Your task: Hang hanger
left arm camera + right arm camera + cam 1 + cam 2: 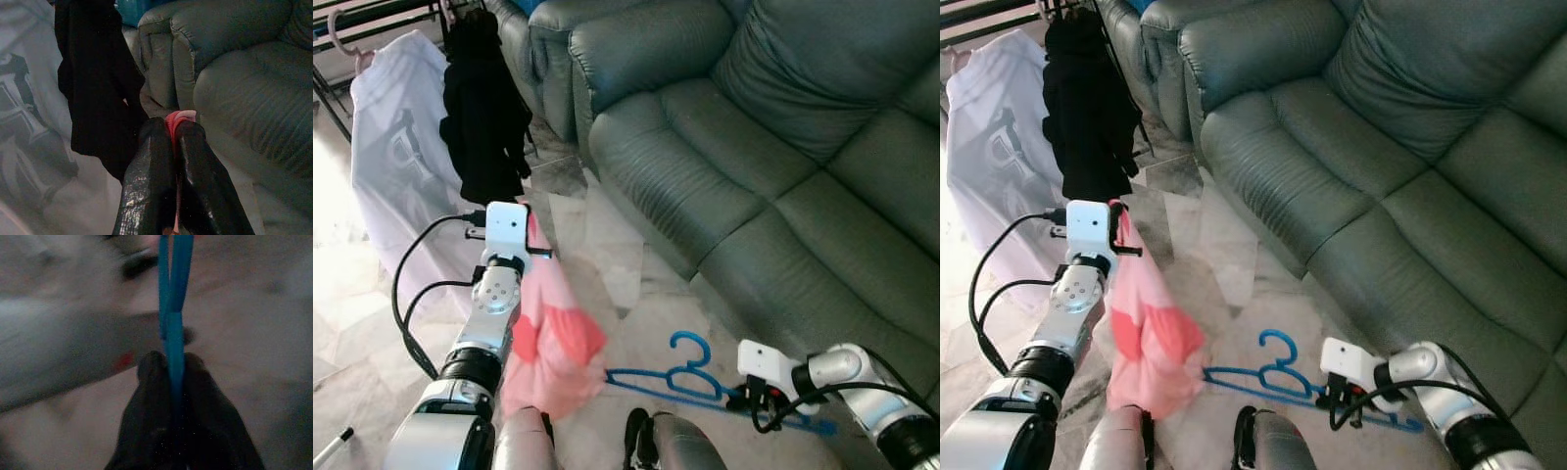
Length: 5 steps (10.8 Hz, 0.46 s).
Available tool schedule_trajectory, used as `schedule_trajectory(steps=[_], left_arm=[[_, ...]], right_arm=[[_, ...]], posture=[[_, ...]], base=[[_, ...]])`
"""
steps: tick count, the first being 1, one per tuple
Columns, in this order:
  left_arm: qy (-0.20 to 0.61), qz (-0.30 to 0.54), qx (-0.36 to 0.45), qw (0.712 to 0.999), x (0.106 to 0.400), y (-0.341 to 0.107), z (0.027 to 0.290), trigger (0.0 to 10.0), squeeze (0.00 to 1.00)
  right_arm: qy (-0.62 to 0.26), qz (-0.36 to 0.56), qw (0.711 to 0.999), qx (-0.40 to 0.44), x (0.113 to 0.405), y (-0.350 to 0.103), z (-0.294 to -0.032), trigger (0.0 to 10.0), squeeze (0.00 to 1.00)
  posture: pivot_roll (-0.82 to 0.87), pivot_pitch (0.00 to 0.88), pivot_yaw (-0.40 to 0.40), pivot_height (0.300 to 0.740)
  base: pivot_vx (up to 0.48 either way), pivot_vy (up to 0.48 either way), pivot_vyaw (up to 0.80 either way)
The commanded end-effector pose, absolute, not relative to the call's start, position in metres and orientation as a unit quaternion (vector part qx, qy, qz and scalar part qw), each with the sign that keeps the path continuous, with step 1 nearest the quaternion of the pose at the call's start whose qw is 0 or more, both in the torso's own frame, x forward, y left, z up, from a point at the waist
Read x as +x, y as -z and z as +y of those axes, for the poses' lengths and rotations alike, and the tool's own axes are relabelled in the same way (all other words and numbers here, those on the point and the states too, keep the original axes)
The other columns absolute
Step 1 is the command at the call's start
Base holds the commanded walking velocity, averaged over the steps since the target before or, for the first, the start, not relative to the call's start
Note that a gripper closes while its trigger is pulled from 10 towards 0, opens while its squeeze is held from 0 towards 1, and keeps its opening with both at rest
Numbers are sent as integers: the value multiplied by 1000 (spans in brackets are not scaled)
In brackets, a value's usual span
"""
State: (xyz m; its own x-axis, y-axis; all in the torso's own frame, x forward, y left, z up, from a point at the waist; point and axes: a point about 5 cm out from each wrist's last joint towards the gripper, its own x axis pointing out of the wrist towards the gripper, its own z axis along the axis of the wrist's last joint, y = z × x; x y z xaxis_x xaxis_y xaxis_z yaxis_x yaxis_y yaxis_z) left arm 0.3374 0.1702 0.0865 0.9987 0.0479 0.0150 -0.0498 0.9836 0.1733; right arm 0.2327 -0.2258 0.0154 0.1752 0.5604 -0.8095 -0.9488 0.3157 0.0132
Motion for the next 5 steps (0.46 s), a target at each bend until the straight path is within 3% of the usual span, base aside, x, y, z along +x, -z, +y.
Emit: schedule_trajectory(steps=[1,2,3,4,5], left_arm=[[-28,-14,81,996,341,-92,169,10000,0],[-26,-11,81,996,341,-92,167,10000,0],[-22,-10,82,996,341,-91,164,10000,0],[-22,-7,82,996,340,-90,165,10000,0],[-22,-6,84,996,340,-89,165,10000,0]], right_arm=[[-445,340,782,-273,252,-20,-231,10000,0],[-541,369,716,-241,228,-16,-226,10000,0],[-426,291,826,-229,262,-25,-219,10000,0],[-343,275,894,-87,275,-27,-216,10000,0],[-468,322,795,-215,240,-8,-213,10000,0]], posture=[[-43,159,-85,740],[-43,157,-86,740],[-44,157,-89,740],[-40,158,-88,740],[-40,158,-88,740]], base=[[0,0,0],[0,0,0],[0,0,0],[0,0,0],[0,0,0]])
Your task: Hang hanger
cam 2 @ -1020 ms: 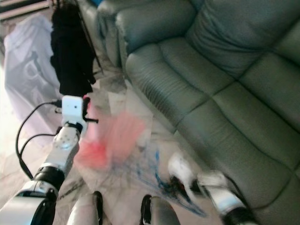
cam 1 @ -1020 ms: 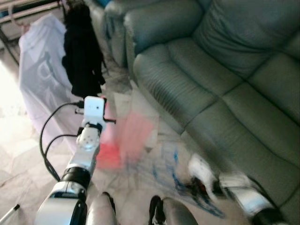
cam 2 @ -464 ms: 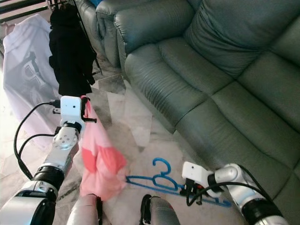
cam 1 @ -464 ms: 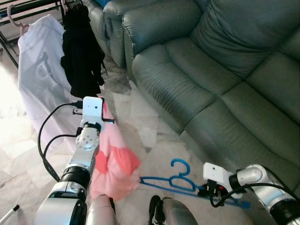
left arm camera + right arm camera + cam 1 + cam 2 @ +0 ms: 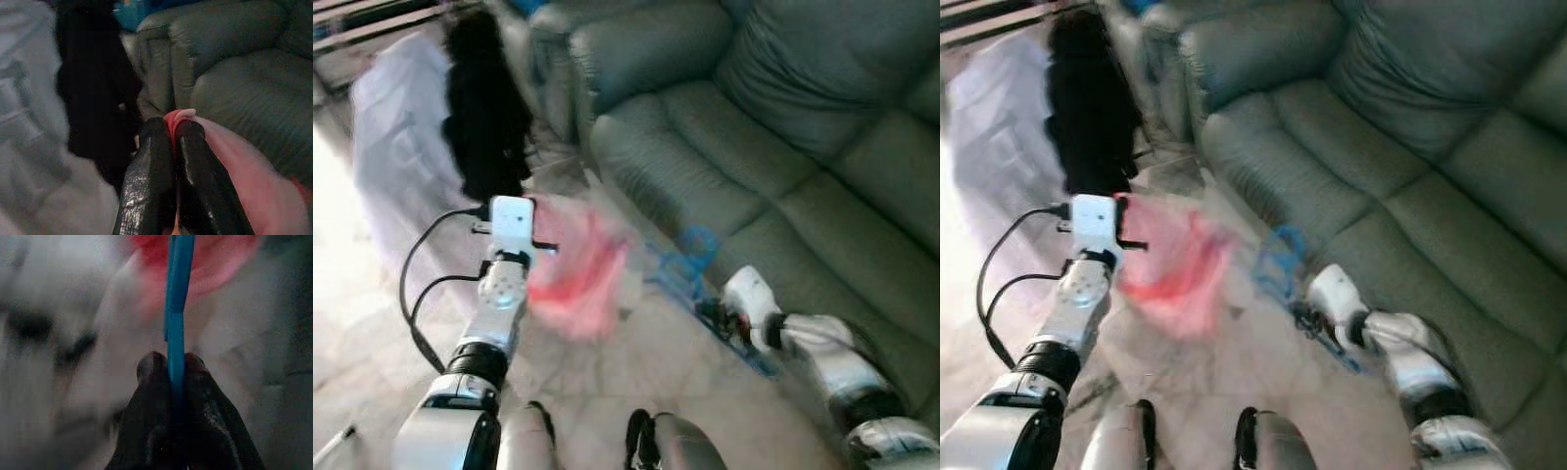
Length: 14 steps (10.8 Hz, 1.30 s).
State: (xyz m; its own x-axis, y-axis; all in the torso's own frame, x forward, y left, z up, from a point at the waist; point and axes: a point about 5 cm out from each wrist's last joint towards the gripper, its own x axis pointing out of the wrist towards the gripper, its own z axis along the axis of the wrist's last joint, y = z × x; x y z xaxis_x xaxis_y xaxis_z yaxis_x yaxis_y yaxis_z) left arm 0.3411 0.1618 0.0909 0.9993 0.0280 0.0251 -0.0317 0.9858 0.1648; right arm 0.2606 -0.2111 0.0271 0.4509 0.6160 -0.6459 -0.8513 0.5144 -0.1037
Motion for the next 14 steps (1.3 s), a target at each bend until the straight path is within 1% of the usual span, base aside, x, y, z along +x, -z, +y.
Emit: schedule_trajectory(steps=[1,2,3,4,5,6,7,8,9,10,11,12,13,14], left_arm=[[-21,-5,85,996,340,-89,166,10000,0],[-23,-1,88,996,340,-88,169,10000,0],[-22,-1,90,996,341,-88,168,10000,0],[-20,-4,90,996,342,-90,165,10000,0],[-15,-4,93,996,343,-90,163,10000,0],[-13,-1,95,995,342,-88,162,10000,0],[-12,3,98,995,341,-86,163,10000,0],[-15,5,98,995,340,-86,165,10000,0],[-16,6,98,995,341,-86,165,10000,0],[-14,5,102,995,341,-86,164,10000,0],[-13,4,102,995,342,-87,164,10000,0],[-22,-7,93,995,344,-92,166,10000,0],[-28,-16,72,997,345,-96,167,10000,0],[-22,-22,65,997,347,-100,164,10000,0]], right_arm=[[-434,313,826,-178,248,-12,-214,10000,0],[-427,338,798,-259,248,-7,-224,10000,0],[-458,376,785,-182,242,-9,-223,10000,0],[-476,395,724,-304,237,-8,-238,10000,0],[-429,381,759,-306,254,-15,-243,10000,0],[-404,374,791,-269,262,-18,-243,10000,0],[-371,328,814,-304,272,-26,-241,10000,0],[-326,304,864,-237,281,-32,-240,10000,0],[-306,298,862,-271,282,-29,-242,10000,0],[-341,331,838,-269,269,-18,-240,10000,0],[-404,363,782,-305,250,-6,-240,10000,0],[-395,399,798,-218,246,-3,-241,10000,0],[-484,439,707,-271,220,6,-248,10000,0],[-530,464,662,-255,201,10,-251,10000,0]], posture=[[-43,159,-87,740],[-49,157,-83,740],[-47,155,-84,740],[-51,154,-84,740],[-51,150,-86,740],[-51,150,-88,740],[-45,151,-92,740],[-48,150,-91,740],[-50,149,-87,740],[-50,149,-87,740],[-51,150,-86,740],[-53,153,-84,740],[-56,155,-81,740],[-57,161,-83,740]], base=[[0,0,0],[0,0,0],[0,0,0],[0,0,0],[0,0,0],[0,0,0],[0,0,0],[0,0,0],[0,0,0],[0,0,0],[0,0,0],[0,0,0],[0,0,0],[0,0,0]])
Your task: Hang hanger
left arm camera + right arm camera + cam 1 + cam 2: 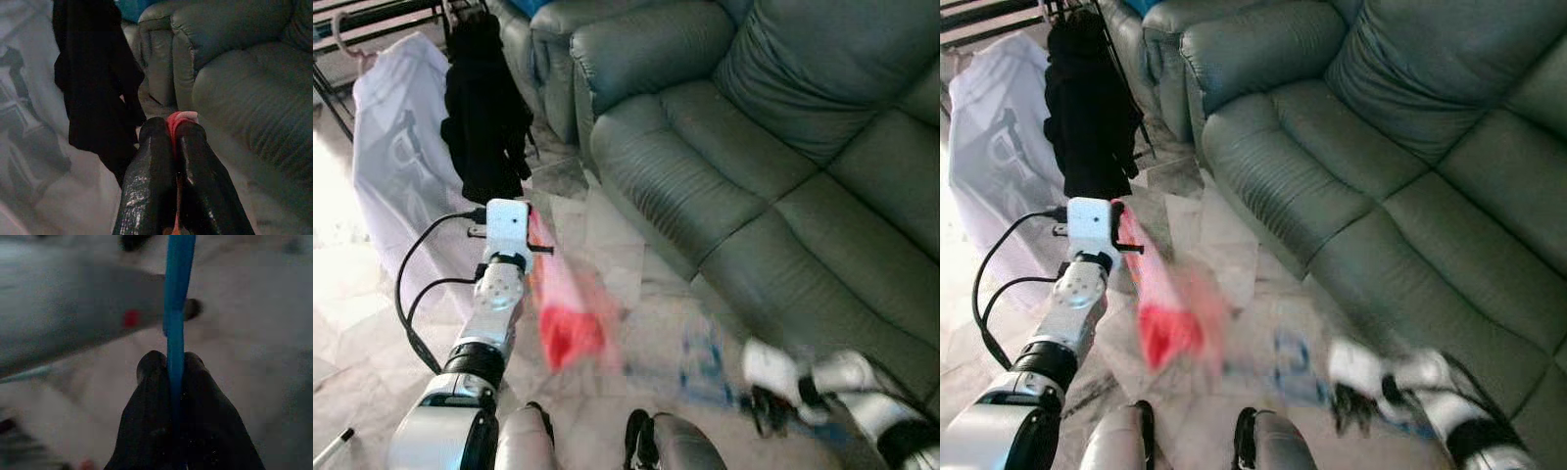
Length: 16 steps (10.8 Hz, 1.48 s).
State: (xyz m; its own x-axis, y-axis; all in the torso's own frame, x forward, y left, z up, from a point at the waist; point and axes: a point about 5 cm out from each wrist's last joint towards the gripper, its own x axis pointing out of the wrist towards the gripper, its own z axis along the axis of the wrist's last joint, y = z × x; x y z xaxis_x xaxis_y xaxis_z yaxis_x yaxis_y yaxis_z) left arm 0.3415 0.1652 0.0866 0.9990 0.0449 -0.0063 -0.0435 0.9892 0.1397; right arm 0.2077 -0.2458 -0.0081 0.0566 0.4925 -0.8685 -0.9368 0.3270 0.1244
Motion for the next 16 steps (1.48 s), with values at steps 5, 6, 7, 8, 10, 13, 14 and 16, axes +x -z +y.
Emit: schedule_trajectory(steps=[5,6,7,8,10,13,14,16], left_arm=[[-20,-13,76,997,347,-97,161,10000,0],[-10,4,119,993,344,-87,162,10000,0],[-12,17,128,992,342,-83,165,10000,0],[-29,35,147,988,339,-76,173,10000,0],[-36,42,153,987,338,-74,179,10000,0],[-44,58,133,988,334,-65,176,10000,0],[-37,48,136,989,336,-68,173,10000,0],[-9,52,117,992,338,-69,165,10000,0]], right_arm=[[-574,412,671,-224,198,6,-230,10000,0],[-484,310,794,-199,243,-19,-219,10000,0],[-418,249,853,-189,266,-35,-217,10000,0],[-253,143,945,-149,305,-70,-223,10000,0],[-201,49,978,19,323,-106,-214,10000,0],[-212,-37,935,281,331,-144,-184,10000,0],[-225,-48,921,315,330,-150,-181,10000,0],[-267,-43,915,299,328,-157,-172,10000,0]], posture=[[-51,170,-81,740],[-53,169,-80,740],[-54,171,-78,740],[-53,173,-73,740],[-46,171,-70,740],[-37,158,-69,740],[-31,150,-67,740],[-35,146,-64,740]], base=[[0,0,0],[0,0,0],[0,0,0],[0,0,0],[0,0,0],[0,0,0],[0,0,0],[0,0,0]])
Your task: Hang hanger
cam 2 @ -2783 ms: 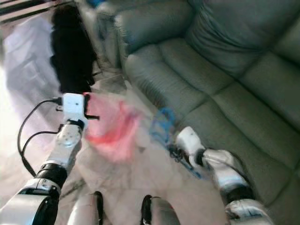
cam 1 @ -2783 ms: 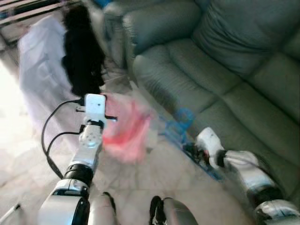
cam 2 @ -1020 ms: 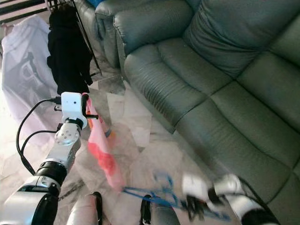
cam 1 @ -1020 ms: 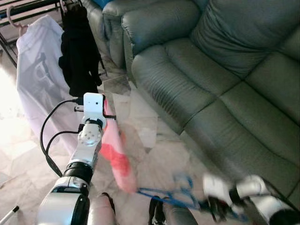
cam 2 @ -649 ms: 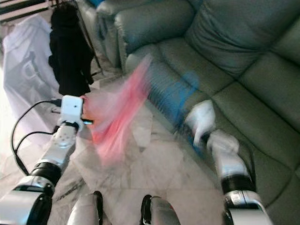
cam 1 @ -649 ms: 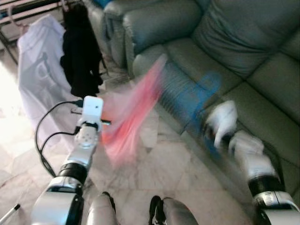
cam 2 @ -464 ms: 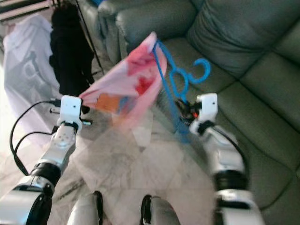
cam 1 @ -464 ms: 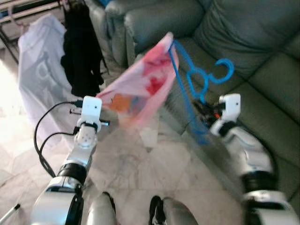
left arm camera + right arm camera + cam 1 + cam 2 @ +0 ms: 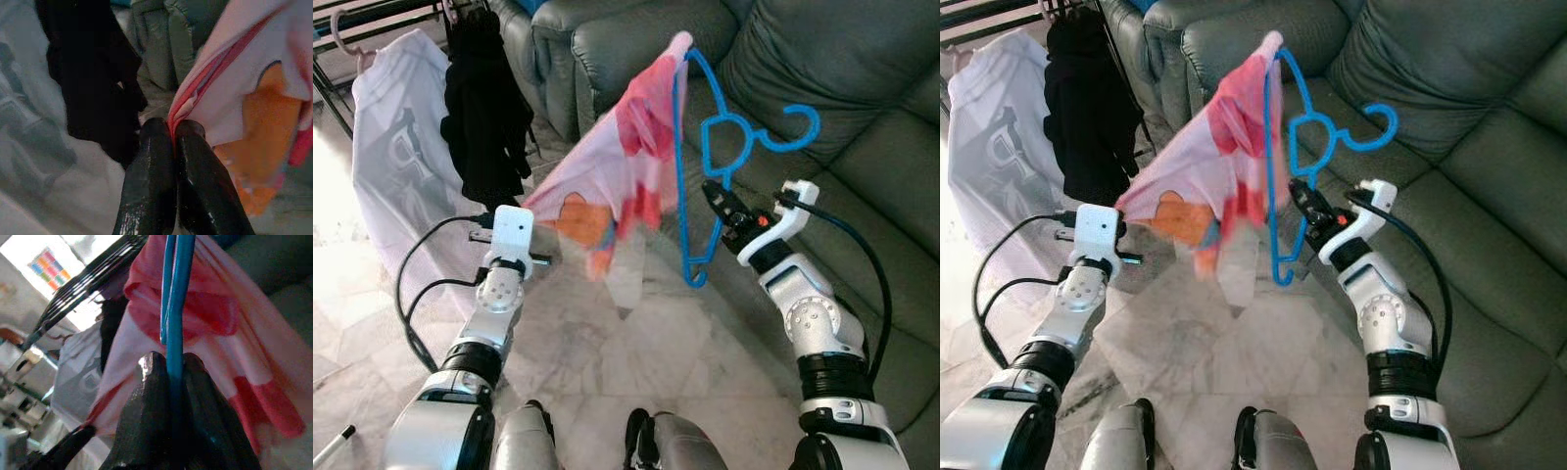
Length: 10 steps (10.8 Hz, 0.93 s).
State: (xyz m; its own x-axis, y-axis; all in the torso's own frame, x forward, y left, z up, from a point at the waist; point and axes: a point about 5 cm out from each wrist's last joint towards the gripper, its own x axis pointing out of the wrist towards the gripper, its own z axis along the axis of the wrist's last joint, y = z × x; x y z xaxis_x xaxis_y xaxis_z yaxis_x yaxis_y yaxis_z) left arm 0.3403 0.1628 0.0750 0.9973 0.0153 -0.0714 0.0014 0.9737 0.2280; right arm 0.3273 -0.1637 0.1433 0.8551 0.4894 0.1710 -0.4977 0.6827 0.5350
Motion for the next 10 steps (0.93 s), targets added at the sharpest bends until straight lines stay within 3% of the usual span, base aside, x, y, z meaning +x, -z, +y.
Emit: schedule_trajectory(steps=[1,2,3,4,5,6,7,8,10], left_arm=[[1,52,102,993,338,-69,162,10000,0],[1,53,97,994,338,-69,162,10000,0],[1,60,99,993,338,-67,163,10000,0],[-2,75,102,992,336,-62,165,10000,0],[0,72,98,993,337,-64,164,10000,0],[-4,72,99,993,337,-64,166,10000,0],[-8,71,99,993,338,-65,168,10000,0],[-24,76,103,992,338,-64,173,10000,0],[-27,72,103,992,340,-67,172,10000,0]], right_arm=[[-287,-32,922,259,325,-156,-165,10000,0],[-291,-27,956,-19,322,-143,-158,10000,0],[-300,11,951,-79,322,-132,-155,10000,0],[-356,140,923,-48,307,-104,-154,10000,0],[-443,299,837,-118,262,-55,-174,10000,0],[-511,347,760,-202,229,-36,-198,10000,0],[-538,362,729,-219,217,-33,-208,10000,0],[-570,392,679,-246,202,-35,-236,10000,0],[-609,420,643,-197,193,-52,-248,10000,0]], posture=[[-35,146,-64,740],[-36,143,-65,740],[-36,143,-65,740],[-40,141,-71,740],[-37,140,-76,740],[-37,139,-79,740],[-37,139,-79,740],[-48,140,-80,740],[-55,138,-79,740]], base=[[0,0,0],[0,0,0],[0,0,0],[0,0,0],[0,0,0],[0,0,0],[0,0,0],[0,0,0],[0,0,0]])
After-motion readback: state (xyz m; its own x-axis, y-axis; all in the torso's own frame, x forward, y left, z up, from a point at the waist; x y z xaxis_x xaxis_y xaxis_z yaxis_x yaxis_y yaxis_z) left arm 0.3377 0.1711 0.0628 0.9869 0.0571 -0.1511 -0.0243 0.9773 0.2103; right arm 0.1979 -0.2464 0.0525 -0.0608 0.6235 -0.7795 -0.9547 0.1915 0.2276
